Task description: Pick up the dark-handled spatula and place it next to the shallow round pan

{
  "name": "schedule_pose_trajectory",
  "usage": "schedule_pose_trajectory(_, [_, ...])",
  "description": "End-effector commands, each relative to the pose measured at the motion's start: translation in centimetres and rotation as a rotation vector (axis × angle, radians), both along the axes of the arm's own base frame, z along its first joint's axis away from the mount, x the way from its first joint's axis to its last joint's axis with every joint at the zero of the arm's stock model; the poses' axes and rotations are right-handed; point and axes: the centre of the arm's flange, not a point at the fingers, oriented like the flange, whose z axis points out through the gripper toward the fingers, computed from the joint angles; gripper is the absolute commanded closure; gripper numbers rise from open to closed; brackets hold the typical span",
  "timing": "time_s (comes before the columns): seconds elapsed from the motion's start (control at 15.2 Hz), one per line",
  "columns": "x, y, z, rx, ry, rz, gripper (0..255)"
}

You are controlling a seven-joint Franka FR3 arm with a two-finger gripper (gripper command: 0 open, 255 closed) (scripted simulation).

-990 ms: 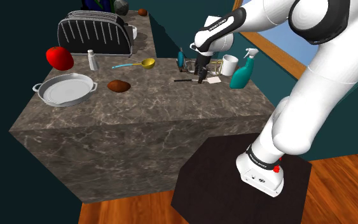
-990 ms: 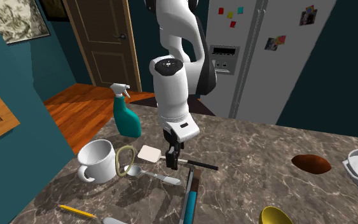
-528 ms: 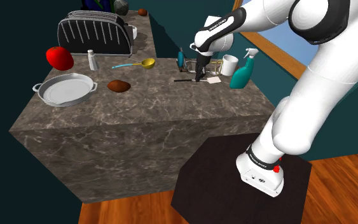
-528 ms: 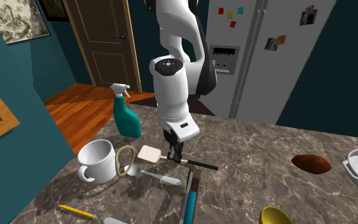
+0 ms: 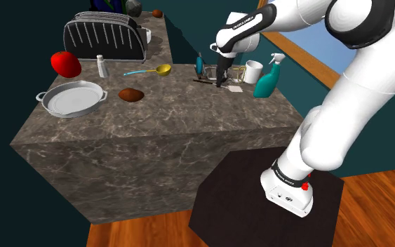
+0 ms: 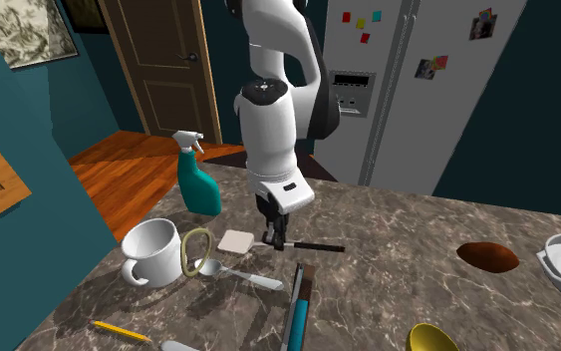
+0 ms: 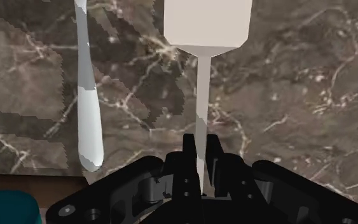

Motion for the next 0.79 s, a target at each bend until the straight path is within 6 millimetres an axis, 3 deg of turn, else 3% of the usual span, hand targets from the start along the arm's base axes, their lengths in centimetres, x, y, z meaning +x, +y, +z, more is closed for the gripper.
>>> schedule_pose_trajectory(0.0, [0.0, -0.1, 1.2, 0.000, 0.000, 0.000, 255])
schedule_pose_trajectory(0.73, [0.0, -0.1, 7.0, 0.000, 0.000, 0.000, 255])
